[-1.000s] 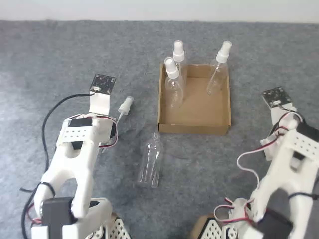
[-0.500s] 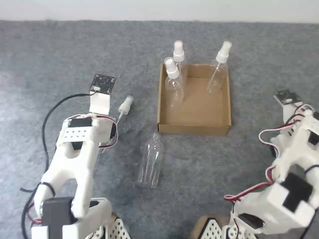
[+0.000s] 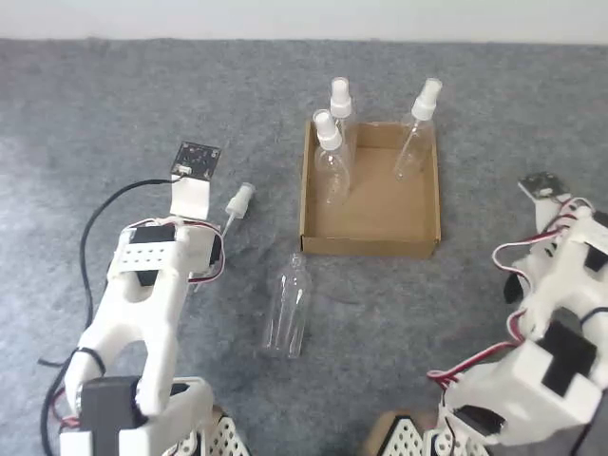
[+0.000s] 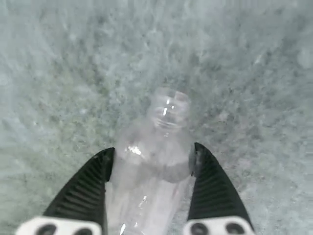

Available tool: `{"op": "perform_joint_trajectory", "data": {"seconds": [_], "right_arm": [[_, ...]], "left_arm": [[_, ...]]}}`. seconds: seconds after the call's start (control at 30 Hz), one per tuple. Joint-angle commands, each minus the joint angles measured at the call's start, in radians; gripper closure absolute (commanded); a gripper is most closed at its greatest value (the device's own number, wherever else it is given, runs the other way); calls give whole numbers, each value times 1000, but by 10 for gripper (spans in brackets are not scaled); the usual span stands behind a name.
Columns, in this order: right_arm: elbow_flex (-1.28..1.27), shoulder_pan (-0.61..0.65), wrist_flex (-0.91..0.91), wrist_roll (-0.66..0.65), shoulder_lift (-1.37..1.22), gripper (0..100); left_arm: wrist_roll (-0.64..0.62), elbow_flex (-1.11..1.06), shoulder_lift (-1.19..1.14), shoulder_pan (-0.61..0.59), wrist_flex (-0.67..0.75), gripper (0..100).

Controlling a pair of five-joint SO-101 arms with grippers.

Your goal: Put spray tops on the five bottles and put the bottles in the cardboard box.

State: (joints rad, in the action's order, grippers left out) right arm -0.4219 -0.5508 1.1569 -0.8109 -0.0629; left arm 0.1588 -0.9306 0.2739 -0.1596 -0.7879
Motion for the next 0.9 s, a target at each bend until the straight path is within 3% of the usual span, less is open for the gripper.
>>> {"op": "perform_joint_trajectory", "data": {"seconds": [0.0,0.1,0.27,0.43,0.53,0.87], "right_arm": [[54,99,25,127,223,994],[46,257,81,235,426,993],[-9,651,70,396,719,993],[-80,1029,-5,489,766,993],[-138,1153,-84,516,727,993],[-331,1336,-361,519,751,992]], "left_arm": [[-20,44,75,-2,6,988],[-64,114,132,-2,-69,988],[-117,274,310,0,-206,988],[-215,429,525,0,-279,988],[-301,476,626,0,-278,988],[-568,369,881,3,-196,988]]}}
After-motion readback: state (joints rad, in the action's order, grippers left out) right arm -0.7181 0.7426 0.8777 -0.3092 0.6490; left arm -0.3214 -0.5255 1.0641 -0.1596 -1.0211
